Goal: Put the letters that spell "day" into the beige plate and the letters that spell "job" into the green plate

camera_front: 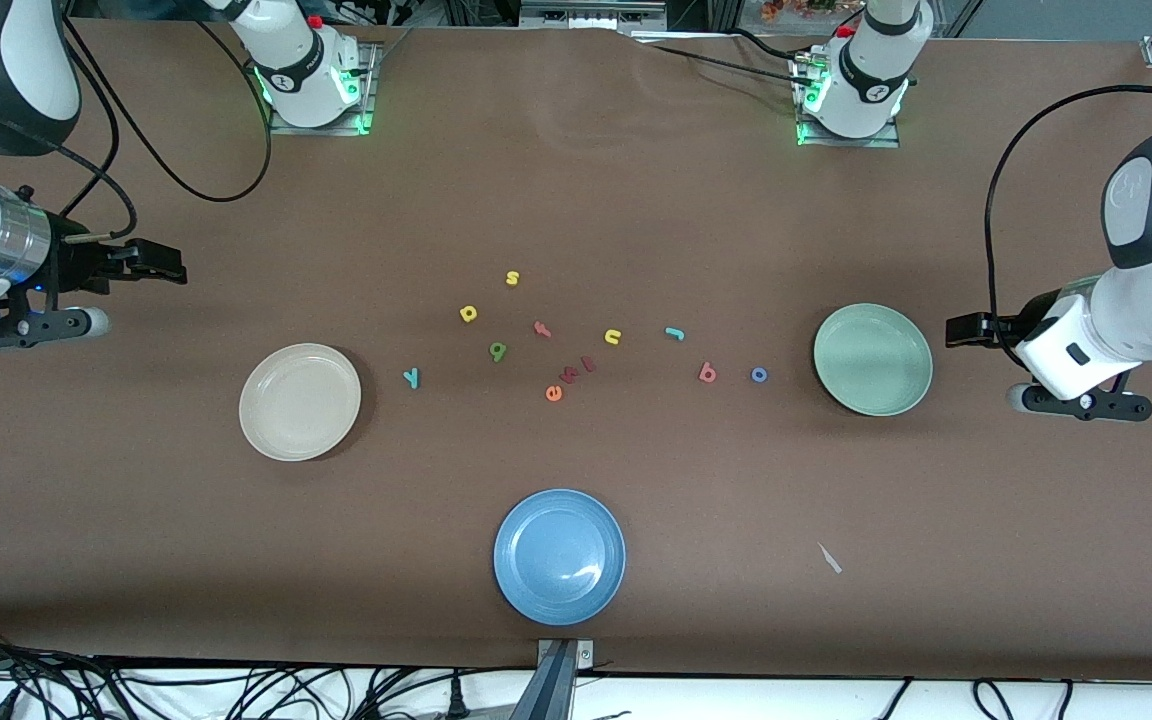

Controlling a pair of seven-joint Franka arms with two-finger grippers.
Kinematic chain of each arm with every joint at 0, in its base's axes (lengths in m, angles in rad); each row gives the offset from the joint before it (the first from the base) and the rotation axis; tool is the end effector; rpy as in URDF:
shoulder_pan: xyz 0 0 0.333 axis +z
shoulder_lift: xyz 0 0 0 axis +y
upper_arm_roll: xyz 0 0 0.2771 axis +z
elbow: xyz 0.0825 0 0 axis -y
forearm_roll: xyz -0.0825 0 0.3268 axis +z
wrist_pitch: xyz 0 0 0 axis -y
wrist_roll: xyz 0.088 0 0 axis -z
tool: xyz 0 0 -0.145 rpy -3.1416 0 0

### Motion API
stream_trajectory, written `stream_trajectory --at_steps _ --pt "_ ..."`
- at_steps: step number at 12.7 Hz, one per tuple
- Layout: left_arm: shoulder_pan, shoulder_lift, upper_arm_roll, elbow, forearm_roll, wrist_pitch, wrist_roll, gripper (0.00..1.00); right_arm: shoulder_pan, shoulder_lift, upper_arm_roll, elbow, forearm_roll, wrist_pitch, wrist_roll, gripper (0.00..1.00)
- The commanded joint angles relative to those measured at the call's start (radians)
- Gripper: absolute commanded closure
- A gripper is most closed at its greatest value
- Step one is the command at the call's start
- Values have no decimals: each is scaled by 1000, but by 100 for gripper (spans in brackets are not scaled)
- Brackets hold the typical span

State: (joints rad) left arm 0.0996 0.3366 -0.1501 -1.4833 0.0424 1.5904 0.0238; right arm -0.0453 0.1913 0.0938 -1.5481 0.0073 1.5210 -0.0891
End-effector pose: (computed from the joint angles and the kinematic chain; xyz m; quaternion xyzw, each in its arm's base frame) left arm 0.5588 -0.0138 0.4072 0.9929 -0.0384 -0.1127 0.0025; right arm 0.5236 0.0234 0.4557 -0.9917 -0.0682 0.1083 0.0148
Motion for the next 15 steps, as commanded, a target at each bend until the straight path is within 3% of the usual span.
stream_trajectory --at_steps 1,12,15 --pt "-3 -7 4 -3 -32 -12 21 0 -1 -18 1 -20 17 11 6 0" --pt "0 -8 6 0 -32 -16 19 0 -2 -26 0 -33 13 27 6 0" --pt "0 -7 6 0 -32 -16 19 0 -2 -78 -6 -30 5 33 11 0"
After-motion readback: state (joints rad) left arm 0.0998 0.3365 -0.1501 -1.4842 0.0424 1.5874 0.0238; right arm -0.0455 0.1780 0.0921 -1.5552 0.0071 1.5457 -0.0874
